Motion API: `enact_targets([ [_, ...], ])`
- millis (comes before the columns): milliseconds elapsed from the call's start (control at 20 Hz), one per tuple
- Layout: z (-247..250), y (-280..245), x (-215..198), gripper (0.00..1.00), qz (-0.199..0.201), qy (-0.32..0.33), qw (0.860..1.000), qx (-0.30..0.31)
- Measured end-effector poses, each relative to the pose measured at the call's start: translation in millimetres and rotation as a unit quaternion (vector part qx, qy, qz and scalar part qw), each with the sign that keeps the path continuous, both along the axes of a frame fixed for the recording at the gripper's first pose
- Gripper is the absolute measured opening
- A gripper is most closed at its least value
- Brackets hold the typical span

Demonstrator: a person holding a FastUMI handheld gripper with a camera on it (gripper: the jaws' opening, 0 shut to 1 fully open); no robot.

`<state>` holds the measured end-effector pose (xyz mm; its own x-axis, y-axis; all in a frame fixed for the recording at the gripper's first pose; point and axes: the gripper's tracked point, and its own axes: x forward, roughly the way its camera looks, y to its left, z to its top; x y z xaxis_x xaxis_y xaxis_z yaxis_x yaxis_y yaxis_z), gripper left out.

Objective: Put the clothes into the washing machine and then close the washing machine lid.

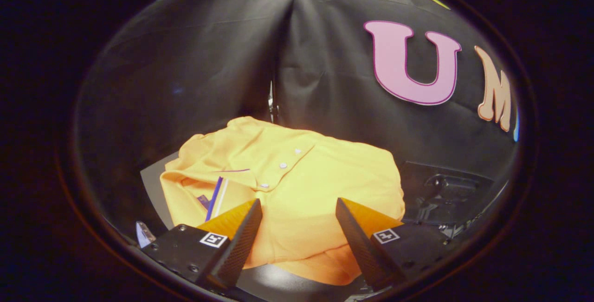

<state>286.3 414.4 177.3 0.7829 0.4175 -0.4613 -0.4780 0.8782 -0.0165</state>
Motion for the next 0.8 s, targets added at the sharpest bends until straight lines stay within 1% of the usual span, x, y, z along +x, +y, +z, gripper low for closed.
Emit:
enact_targets([
  [100,0.2,2.0,-1.9,0.93,0.002,0.001,1.0,-0.001],
  [250,2.1,8.2,-1.5,0.61,0.009,-0.014,1.0,-0.014],
  [500,1.1,9.1,-3.8,0.09,0.004,-0.013,1.0,-0.023],
  [550,1.2,9.2,-4.0,0.06,0.004,-0.014,1.0,-0.021],
  [650,1.1,8.5,-4.2,0.04,0.005,-0.017,1.0,-0.019],
  [800,1.0,7.1,-5.0,0.03,0.005,-0.022,1.0,-0.013],
])
